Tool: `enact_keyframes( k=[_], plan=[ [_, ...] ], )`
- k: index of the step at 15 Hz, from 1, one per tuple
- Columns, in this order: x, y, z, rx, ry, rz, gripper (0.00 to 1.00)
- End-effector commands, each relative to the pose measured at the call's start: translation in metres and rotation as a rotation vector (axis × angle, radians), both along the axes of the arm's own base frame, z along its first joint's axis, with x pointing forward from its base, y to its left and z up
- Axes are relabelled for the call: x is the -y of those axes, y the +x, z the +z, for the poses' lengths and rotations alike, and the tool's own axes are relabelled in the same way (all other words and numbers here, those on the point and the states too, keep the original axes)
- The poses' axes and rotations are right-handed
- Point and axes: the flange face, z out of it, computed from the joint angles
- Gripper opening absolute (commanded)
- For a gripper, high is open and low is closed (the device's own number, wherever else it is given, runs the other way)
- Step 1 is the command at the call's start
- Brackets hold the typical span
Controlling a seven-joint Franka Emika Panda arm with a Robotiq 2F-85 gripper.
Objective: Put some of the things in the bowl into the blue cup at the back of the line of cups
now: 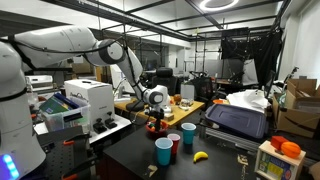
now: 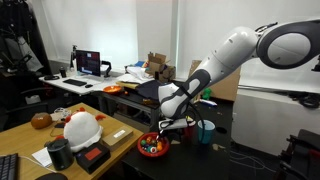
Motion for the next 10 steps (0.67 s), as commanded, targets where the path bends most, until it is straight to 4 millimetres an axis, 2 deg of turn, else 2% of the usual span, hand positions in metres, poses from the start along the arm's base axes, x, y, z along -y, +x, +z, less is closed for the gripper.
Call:
enact_keyframes(
  k=[1, 10],
  plan=[
    [-0.001, -0.008, 0.002, -0.030, -0.048, -0.032, 1.00],
    [0.011, -0.020, 0.006, -0.063, -0.087, -0.049, 1.00]
  ],
)
